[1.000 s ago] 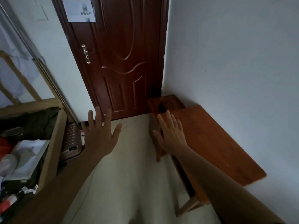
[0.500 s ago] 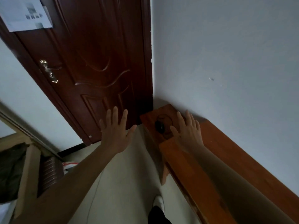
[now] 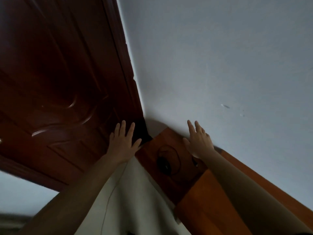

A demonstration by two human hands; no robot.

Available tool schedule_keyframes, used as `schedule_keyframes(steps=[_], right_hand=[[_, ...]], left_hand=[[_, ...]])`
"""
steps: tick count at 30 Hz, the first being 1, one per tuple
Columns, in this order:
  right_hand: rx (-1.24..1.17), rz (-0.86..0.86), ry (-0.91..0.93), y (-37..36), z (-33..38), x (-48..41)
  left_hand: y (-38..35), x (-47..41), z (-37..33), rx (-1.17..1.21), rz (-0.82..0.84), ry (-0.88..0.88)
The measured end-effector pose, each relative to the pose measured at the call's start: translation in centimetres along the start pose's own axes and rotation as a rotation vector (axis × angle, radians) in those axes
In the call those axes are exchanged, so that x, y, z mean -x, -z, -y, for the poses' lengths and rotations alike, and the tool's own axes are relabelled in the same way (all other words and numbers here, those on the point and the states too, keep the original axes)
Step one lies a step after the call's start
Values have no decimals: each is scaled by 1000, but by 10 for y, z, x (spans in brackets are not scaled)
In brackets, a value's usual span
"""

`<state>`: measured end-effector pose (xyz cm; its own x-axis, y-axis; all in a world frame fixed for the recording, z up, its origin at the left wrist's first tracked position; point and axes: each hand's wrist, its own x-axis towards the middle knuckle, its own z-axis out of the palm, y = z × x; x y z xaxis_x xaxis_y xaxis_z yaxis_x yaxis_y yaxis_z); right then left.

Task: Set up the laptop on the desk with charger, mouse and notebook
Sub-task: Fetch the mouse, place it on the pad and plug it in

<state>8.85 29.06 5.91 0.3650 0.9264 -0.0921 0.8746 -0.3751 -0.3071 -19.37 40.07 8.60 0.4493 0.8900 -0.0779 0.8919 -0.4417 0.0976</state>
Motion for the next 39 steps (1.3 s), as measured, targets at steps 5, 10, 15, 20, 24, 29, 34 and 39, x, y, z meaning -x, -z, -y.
schedule_keyframes(steps=[5, 10, 15, 20, 24, 29, 34, 39], right_hand=[[-91, 38, -259, -33, 3, -32], [-166, 71, -532, -62, 19, -37], [-306, 104, -831, -103, 41, -19], [-380, 96, -965, -156, 43, -4], [-444, 131, -1017, -224, 33, -12], [-579, 45, -1076, -285, 15, -27], [-439, -178, -1029, -294, -26, -61], [-260, -16, -921, -311, -53, -84]], left_hand=[[-24, -101, 25, -12, 132, -167], [-51, -173, 34, 2, 253, -319], [-96, -210, 25, -3, 446, -483], [-153, -211, 6, 37, 537, -582], [-222, -199, 2, 70, 624, -526], [-285, -179, 19, 157, 657, -369], [-303, -155, 22, 410, 660, -55], [-320, -147, -1, 559, 710, 332]])
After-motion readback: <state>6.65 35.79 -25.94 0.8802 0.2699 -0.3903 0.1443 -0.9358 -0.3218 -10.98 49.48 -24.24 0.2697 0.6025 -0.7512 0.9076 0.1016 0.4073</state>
